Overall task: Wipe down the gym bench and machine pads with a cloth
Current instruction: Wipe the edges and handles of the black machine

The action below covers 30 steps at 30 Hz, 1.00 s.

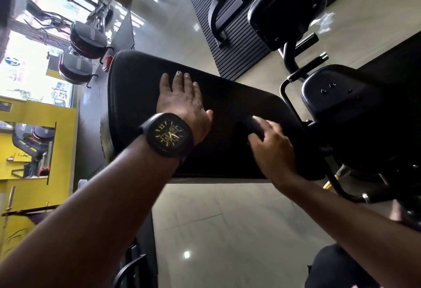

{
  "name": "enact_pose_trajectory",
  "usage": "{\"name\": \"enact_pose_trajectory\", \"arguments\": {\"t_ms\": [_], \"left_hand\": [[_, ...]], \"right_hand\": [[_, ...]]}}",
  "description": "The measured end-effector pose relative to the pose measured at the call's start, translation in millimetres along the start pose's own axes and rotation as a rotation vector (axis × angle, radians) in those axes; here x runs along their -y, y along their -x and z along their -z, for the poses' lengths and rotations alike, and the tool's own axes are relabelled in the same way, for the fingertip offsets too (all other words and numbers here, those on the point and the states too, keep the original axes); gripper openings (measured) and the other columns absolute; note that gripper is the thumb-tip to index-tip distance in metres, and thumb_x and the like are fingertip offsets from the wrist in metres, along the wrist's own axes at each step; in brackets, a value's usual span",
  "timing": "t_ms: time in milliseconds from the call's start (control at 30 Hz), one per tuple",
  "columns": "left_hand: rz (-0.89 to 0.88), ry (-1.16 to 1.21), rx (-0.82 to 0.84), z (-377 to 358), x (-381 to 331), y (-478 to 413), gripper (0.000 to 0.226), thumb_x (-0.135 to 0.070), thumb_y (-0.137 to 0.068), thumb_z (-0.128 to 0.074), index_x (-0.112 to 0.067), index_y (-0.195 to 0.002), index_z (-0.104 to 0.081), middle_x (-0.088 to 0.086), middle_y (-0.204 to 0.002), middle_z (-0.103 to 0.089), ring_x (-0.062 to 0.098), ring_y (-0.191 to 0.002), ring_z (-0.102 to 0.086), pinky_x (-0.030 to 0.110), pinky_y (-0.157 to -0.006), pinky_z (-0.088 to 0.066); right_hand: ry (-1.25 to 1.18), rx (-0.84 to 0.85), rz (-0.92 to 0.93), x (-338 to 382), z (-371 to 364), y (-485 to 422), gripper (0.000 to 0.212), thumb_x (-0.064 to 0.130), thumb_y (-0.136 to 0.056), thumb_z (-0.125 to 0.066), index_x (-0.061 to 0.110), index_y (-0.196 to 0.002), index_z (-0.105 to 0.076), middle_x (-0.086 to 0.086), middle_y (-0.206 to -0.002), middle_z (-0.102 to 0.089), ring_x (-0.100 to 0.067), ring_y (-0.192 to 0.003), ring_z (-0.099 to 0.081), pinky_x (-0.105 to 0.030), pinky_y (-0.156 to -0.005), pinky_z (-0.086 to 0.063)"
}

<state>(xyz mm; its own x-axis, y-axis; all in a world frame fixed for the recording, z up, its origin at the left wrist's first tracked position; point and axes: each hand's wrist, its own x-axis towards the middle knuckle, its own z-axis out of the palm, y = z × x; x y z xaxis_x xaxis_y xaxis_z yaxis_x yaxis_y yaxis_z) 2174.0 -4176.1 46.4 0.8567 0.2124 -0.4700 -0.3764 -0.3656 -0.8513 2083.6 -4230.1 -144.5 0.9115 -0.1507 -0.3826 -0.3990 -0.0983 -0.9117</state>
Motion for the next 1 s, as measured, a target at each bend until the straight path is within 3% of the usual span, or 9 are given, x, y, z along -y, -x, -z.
{"name": "enact_pose_trajectory", "arguments": {"t_ms": [167,267,433,600,667,767,867,1000], "left_hand": [[0.007,0.014,0.002,0.6,-2.7,-1.7,0.076,-0.056,-0.105,-0.012,-0.007,-0.161,0.008,0.016,-0.168,0.014,0.033,-0.155,0.015,0.057,-0.123,0.009],[0.012,0.014,-0.004,0.9,-2.9,-3.1,0.077,-0.057,-0.105,-0.013,-0.008,-0.161,0.006,0.016,-0.169,0.013,0.034,-0.156,0.014,0.058,-0.123,0.008],[-0.005,0.012,-0.016,-1.5,-1.9,-3.9,0.078,-0.058,-0.105,-0.014,-0.007,-0.161,0.006,0.016,-0.169,0.012,0.034,-0.156,0.013,0.058,-0.123,0.008],[-0.019,0.038,-0.013,2.6,0.8,-14.0,0.079,-0.057,-0.105,-0.017,-0.007,-0.161,0.006,0.014,-0.169,0.011,0.031,-0.156,0.012,0.055,-0.124,0.008],[-0.014,0.036,-0.017,2.5,0.6,-15.2,0.078,-0.055,-0.105,-0.017,-0.007,-0.161,0.005,0.015,-0.169,0.01,0.031,-0.156,0.012,0.054,-0.124,0.008],[-0.012,0.042,-0.009,2.8,0.6,-14.9,0.078,-0.056,-0.105,-0.016,-0.006,-0.161,0.007,0.015,-0.169,0.012,0.03,-0.156,0.013,0.054,-0.124,0.008],[-0.004,0.038,-0.006,3.5,4.0,-16.7,0.083,-0.06,-0.104,-0.016,-0.005,-0.16,0.01,0.014,-0.169,0.014,0.029,-0.156,0.013,0.054,-0.124,0.009],[0.025,0.027,0.008,7.4,7.5,-22.4,0.087,-0.063,-0.102,-0.016,-0.004,-0.159,0.012,0.014,-0.169,0.015,0.027,-0.156,0.013,0.057,-0.122,0.011]], "right_hand": [[-0.039,0.055,0.202,25.4,3.3,20.7,0.057,0.034,-0.089,-0.059,0.042,-0.144,-0.052,0.006,-0.155,-0.044,-0.028,-0.125,-0.05,-0.028,-0.1,-0.037],[-0.005,0.076,0.317,29.4,-1.0,-12.6,0.058,0.029,-0.089,-0.065,0.042,-0.143,-0.052,0.005,-0.151,-0.048,-0.028,-0.126,-0.054,-0.036,-0.106,-0.043],[0.015,0.059,-0.013,0.3,-1.3,-19.8,0.053,0.035,-0.096,-0.054,0.038,-0.148,-0.048,-0.004,-0.153,-0.045,-0.037,-0.127,-0.051,-0.039,-0.106,-0.04],[-0.058,0.071,0.228,27.0,-0.1,-2.1,0.055,0.028,-0.091,-0.063,0.041,-0.144,-0.053,0.007,-0.155,-0.045,-0.025,-0.129,-0.049,-0.028,-0.105,-0.034],[-0.046,0.096,0.333,38.7,-4.4,-23.1,0.057,0.033,-0.087,-0.06,0.043,-0.143,-0.053,0.008,-0.153,-0.047,-0.024,-0.131,-0.05,-0.032,-0.109,-0.037],[-0.029,0.125,0.216,33.3,-8.3,-55.3,0.058,0.038,-0.09,-0.054,0.043,-0.147,-0.047,0.003,-0.155,-0.045,-0.028,-0.134,-0.049,-0.04,-0.112,-0.039],[0.021,0.106,0.038,22.2,-8.0,-50.1,0.055,0.038,-0.094,-0.052,0.038,-0.148,-0.047,-0.003,-0.155,-0.044,-0.035,-0.132,-0.05,-0.039,-0.112,-0.037],[-0.041,0.11,0.191,44.8,-5.1,-25.9,0.063,0.042,-0.081,-0.048,0.043,-0.144,-0.052,0.007,-0.156,-0.043,-0.026,-0.131,-0.049,-0.033,-0.111,-0.035]]}}
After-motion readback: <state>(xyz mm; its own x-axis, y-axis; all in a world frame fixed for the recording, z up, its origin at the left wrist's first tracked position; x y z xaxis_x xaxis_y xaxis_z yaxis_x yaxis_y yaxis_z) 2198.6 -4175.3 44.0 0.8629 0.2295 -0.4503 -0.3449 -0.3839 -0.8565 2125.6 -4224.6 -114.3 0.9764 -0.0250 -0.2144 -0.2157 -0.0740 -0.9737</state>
